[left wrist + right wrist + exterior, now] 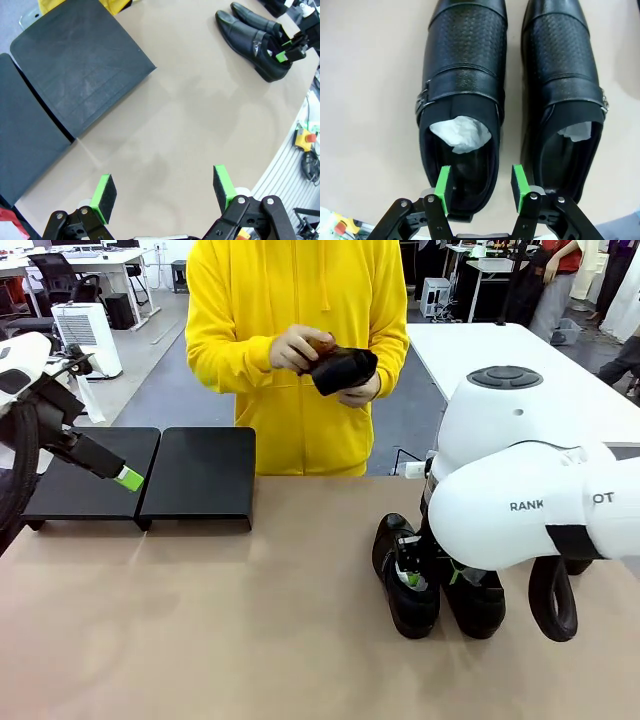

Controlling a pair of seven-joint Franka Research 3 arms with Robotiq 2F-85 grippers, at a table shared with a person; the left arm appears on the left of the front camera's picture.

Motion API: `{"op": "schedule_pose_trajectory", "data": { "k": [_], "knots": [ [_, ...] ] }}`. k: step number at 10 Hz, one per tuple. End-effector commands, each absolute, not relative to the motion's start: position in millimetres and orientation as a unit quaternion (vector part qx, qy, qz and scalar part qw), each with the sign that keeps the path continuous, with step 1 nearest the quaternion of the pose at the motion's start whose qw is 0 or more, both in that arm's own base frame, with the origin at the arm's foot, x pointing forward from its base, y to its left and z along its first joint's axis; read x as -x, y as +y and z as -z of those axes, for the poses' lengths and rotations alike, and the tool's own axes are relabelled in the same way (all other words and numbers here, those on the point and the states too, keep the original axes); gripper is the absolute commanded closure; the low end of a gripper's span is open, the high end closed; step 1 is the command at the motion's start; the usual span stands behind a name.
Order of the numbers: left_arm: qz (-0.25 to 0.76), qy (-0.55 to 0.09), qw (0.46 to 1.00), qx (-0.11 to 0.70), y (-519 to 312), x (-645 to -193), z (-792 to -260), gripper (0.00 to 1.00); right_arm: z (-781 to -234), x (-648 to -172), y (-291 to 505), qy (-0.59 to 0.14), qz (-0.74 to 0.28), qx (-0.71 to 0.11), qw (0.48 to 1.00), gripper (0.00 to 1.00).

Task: Organize the shoes by placing them on the stand.
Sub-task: Pick up one Shoe and place it in the middle of the table.

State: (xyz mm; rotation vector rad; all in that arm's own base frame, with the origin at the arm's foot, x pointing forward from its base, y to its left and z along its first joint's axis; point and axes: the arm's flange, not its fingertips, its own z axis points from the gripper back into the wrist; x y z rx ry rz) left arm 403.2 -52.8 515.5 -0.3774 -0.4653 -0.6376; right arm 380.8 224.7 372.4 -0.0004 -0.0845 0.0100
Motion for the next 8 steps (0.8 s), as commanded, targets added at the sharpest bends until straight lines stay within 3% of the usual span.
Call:
{"op": "schedule_pose_trajectory", "data": {
  "k": [1,5,8],
  "knots": [
    [0.315,-0.229,0.9,0.194,-50,-403,-516,0.0,-361,-388,231,-0.046,0.023,0.002,0.999,0.37],
    [0.315,-0.229,0.9,0.194,-50,-403,-516,0.0,-344,-387,232,-0.042,0.022,0.002,0.999,0.4],
    [0.315,-0.229,0.9,0.194,-50,-403,-516,0.0,-340,-388,232,-0.04,0.02,0.005,0.999,0.93]
  ]
}}
